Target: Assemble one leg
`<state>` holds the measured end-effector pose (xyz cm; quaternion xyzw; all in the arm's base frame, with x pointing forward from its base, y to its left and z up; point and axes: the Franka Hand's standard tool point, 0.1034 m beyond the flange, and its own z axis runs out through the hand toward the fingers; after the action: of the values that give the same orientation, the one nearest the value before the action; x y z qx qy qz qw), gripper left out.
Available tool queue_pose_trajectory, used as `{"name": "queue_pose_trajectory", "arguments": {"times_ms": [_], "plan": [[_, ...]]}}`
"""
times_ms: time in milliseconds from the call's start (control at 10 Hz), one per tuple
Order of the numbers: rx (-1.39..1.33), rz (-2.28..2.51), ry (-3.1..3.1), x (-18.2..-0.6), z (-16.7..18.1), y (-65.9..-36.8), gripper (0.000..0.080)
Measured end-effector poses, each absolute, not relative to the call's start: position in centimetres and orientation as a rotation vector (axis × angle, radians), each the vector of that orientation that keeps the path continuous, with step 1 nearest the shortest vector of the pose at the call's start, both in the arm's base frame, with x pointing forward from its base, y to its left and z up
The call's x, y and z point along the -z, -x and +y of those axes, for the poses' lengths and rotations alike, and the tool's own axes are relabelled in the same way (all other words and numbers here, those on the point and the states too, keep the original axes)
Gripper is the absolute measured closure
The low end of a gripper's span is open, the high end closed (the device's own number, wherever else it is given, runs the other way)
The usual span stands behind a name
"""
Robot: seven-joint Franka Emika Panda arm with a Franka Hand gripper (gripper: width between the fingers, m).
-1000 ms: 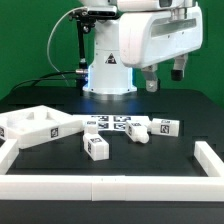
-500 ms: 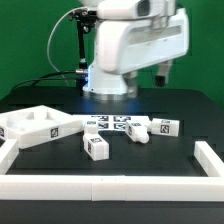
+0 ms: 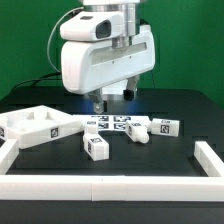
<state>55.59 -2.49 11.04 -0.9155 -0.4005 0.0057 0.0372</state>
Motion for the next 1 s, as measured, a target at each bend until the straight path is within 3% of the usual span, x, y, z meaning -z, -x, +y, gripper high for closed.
{"name": "queue_pose_trajectory", "arguments": {"times_ms": [100, 400, 800, 900, 1000], "plan": [[-0.025, -1.168, 2.836, -10.5, -2.8, -55.3, 0.015], [-0.047, -0.885, 2.951, -6.8, -4.0, -54.0, 0.015], [-0.049, -0.879, 2.952, -6.8, -4.2, -54.1, 0.015], [-0.053, -0.818, 2.978, -5.7, -5.0, -53.7, 0.015], [-0.089, -0.718, 3.007, -3.5, -5.9, -52.9, 0.015]]}}
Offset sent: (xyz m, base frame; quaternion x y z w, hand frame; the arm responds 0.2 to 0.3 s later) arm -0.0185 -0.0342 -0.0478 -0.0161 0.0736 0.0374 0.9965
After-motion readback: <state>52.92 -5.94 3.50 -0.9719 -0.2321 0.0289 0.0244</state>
